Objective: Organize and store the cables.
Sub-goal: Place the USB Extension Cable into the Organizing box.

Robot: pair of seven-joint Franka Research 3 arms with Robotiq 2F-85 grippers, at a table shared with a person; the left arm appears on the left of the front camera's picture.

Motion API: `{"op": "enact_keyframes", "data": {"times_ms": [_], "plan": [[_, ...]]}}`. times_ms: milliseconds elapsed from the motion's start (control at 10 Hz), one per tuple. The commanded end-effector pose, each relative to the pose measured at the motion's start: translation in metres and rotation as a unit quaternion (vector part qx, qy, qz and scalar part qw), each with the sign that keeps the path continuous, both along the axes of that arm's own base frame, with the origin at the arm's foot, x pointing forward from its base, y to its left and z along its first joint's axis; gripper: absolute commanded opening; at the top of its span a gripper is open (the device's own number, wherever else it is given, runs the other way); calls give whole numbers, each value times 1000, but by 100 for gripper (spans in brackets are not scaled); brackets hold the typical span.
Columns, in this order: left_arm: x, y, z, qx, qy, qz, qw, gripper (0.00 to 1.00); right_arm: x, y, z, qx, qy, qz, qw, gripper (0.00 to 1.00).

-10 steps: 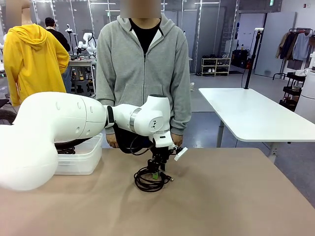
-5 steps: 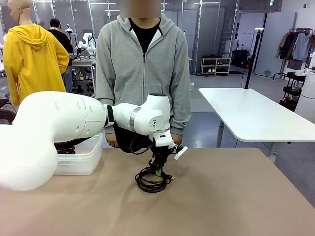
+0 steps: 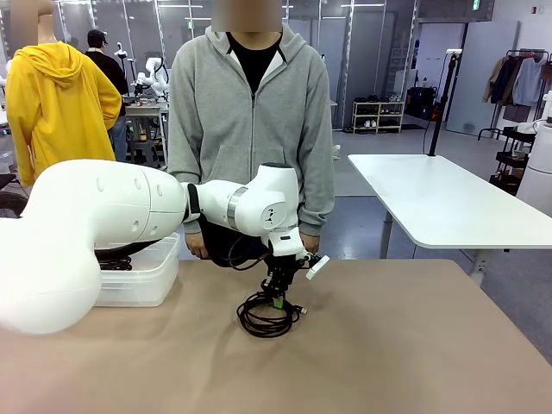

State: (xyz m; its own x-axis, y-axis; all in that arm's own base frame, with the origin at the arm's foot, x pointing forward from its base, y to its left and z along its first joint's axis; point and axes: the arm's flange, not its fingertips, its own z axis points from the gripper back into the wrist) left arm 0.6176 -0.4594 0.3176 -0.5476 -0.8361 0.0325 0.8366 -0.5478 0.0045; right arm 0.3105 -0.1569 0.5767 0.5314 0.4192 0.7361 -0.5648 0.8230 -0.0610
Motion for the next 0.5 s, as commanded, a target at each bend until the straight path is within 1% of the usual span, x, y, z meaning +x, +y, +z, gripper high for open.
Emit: {"op": "enact_keyframes", "data": {"times_ms": [0, 100, 200, 400], "plan": [[4, -2, 45, 0, 10, 2, 1000, 0, 0, 0, 0, -1, 3, 2, 1000, 100], [5, -2, 82, -3, 4, 4, 1000, 0, 0, 0, 0, -1, 3, 2, 1000, 100], [5, -1, 104, -5, 0, 16, 1000, 0, 0, 0, 0, -1, 3, 2, 1000, 100], [3, 0, 110, -21, 18, 13, 1000, 0, 0, 0, 0, -1, 3, 2, 1000, 100]]}}
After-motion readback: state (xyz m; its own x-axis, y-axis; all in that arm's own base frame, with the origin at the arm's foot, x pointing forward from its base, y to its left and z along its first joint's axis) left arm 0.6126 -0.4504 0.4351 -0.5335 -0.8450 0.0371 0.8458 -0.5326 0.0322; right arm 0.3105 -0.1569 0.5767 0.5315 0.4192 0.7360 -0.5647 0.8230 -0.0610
